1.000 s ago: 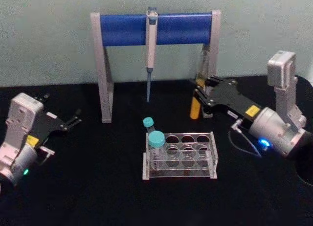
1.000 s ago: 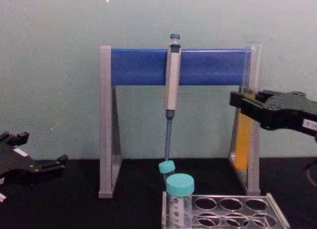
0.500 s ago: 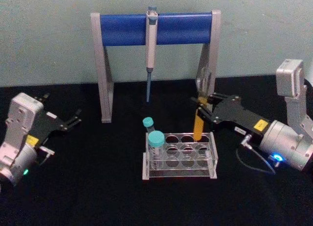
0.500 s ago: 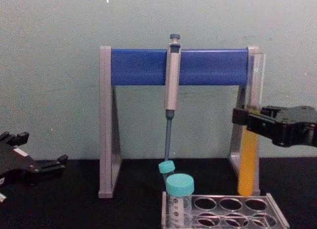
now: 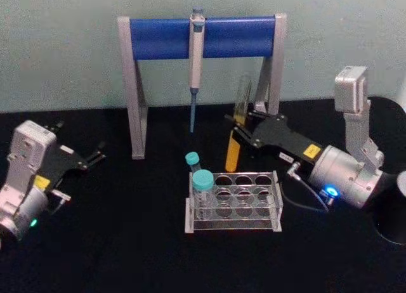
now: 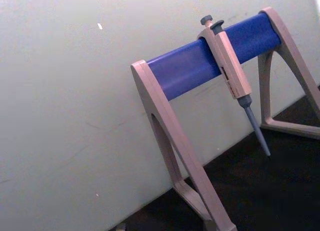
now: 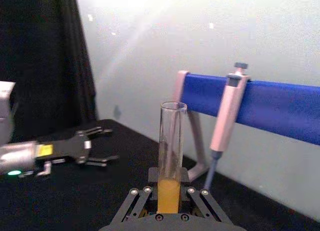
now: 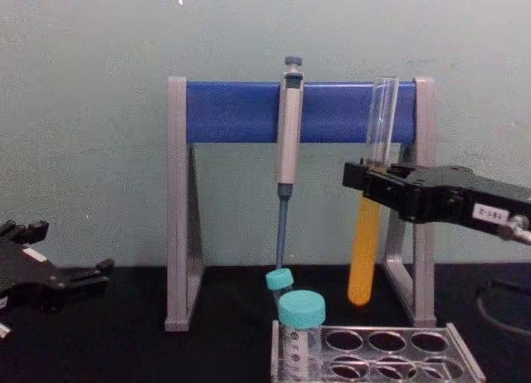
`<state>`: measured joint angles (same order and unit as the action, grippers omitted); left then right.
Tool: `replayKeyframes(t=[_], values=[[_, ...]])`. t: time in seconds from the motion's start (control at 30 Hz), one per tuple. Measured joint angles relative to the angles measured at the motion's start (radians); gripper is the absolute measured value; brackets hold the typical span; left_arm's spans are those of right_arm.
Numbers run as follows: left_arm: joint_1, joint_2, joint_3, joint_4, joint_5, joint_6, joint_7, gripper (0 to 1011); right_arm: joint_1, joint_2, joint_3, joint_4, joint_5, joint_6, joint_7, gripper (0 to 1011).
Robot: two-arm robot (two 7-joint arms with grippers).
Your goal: Pick up the test tube from the test tube rack, shake it, then place it back into the test tube rack.
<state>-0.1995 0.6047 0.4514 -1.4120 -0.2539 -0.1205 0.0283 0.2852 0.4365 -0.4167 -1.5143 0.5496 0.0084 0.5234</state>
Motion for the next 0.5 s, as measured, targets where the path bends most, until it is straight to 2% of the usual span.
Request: replayKeyframes(t=[0.23, 0.5], values=[[0.0, 0.0, 0.0, 0.0, 0.0, 0.0, 0.0, 1002, 0.021, -0.022, 0.0, 0.035, -0.046, -0.015, -0.063, 232], [0.0, 0.0, 0.0, 0.0, 0.0, 0.0, 0.0, 1001, 0.01, -0.019, 0.024, 0.03, -0.072, -0.009, -0.098, 232]])
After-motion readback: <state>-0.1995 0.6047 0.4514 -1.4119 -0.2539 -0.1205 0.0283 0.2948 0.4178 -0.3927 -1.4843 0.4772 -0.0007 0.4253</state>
